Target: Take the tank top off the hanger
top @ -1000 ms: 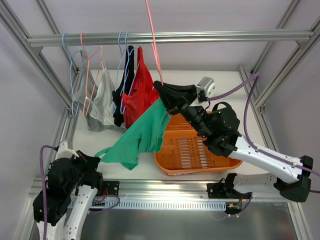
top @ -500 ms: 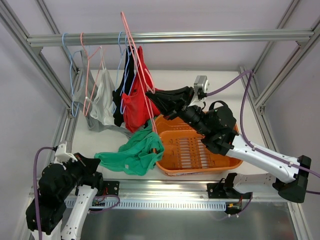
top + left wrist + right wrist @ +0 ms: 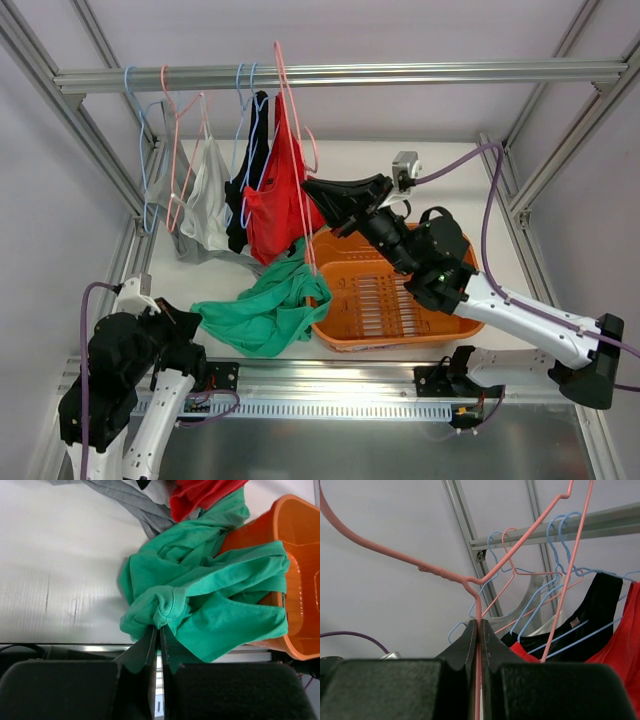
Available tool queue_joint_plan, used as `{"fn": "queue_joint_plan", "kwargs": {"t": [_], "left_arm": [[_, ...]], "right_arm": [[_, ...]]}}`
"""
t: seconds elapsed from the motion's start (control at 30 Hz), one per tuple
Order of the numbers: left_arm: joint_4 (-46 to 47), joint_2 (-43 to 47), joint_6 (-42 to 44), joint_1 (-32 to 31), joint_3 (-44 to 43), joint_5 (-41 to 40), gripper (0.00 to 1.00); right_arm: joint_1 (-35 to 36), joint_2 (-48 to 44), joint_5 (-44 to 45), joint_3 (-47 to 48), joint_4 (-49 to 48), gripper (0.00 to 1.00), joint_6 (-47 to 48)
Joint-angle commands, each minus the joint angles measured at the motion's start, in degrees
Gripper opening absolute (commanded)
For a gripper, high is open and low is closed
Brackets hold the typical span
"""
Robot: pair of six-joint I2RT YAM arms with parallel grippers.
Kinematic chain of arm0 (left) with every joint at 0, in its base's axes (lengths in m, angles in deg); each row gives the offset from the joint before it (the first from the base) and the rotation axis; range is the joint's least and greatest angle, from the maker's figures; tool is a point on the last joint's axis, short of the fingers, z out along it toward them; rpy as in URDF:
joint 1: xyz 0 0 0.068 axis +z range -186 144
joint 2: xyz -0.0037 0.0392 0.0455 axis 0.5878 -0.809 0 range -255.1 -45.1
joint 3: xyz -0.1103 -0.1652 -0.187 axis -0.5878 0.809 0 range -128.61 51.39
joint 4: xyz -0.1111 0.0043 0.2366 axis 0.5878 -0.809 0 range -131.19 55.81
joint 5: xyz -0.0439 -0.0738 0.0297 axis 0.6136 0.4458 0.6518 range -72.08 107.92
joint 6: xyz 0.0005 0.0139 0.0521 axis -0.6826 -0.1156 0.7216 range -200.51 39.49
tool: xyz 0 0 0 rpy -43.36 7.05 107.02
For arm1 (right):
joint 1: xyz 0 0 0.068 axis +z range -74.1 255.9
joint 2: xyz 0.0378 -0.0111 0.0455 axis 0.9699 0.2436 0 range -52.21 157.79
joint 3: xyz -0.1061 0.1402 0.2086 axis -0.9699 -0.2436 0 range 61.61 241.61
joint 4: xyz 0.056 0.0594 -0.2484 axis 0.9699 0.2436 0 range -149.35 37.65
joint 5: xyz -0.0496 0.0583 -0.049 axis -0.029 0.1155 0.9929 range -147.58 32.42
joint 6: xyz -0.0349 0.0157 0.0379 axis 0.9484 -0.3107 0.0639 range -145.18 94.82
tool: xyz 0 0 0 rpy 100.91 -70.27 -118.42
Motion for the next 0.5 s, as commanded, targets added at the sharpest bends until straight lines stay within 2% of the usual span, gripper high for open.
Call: {"fn": "queue_joint_plan", "kwargs": {"t": [0.0, 0.13, 0.17, 0.23, 0.27, 0.37, 0.4, 0.47], "left_arm": [[3.42, -2.5, 2.97, 0.13, -1.93, -3.19, 0.0], [5.09, -3.47, 2.97, 0.04, -1.85, -3.29, 0.0], [5.36, -3.99, 2.88, 0.04, -1.76, -3.29, 0.05], [6.93, -4.43, 2.8, 0.04, -0.97, -3.29, 0.26], [7.55, -5.22, 2.8, 0.04, -0.88, -3.29, 0.44], [10.45, -7.42, 3.06, 0.04, -0.53, -2.06, 0.64], [11.33, -8.03, 3.06, 0.04, -0.53, -2.23, 0.98], [13.35, -10.31, 4.02, 0.04, -1.58, -2.23, 0.99]], "right_arm": [[0.38, -5.15, 3.85, -2.98, -0.88, 0.0, -6.37], [1.35, -8.23, 3.85, -3.44, 8.84, 0.0, -10.14], [1.53, -9.28, 3.93, -3.26, 11.06, 0.0, -10.94], [1.79, -10.16, 4.98, -3.52, 15.19, 0.0, -12.78], [1.79, -10.95, 5.51, -3.7, 16.61, 0.0, -13.58], [1.79, -11.05, 8.94, -2.48, 21.88, 0.01, -14.64], [1.53, -10.09, 10.77, -1.86, 22.85, 0.0, -14.73], [-0.22, -8.33, 10.97, 1.46, 25.66, 0.0, -15.51]]}}
